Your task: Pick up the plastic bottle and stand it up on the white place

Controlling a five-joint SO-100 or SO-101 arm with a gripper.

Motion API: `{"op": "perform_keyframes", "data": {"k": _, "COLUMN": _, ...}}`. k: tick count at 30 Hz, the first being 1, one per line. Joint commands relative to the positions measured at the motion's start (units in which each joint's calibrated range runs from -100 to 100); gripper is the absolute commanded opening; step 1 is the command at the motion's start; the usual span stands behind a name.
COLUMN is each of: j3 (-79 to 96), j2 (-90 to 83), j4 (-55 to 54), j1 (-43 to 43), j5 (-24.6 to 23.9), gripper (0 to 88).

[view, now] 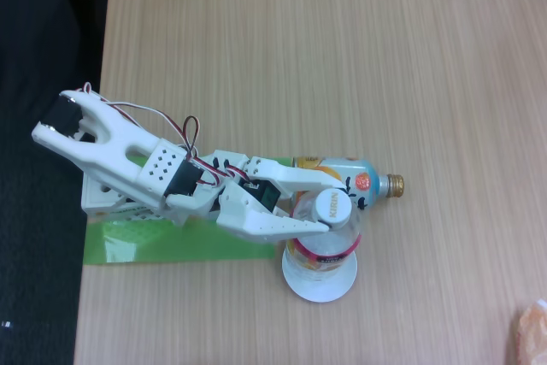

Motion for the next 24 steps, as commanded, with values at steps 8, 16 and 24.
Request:
{"op": "perform_keyframes", "data": {"k": 8, "j3": 0.27, "j2": -0.07, "j4": 2.63, "j1": -1.39, "j5": -0.12, "gripper": 13.0}}
{"op": "perform_keyframes", "data": {"k": 16, "j3": 0.27, "j2": 0.02, "j4": 3.74, "j1": -1.53, "j5": -0.12, "gripper": 12.9}}
{"op": "perform_keyframes", "data": {"k": 24, "j3": 0.27, "j2": 0.02, "j4": 3.83, "j1": -1.46, "j5": -0.12, "gripper": 12.9}}
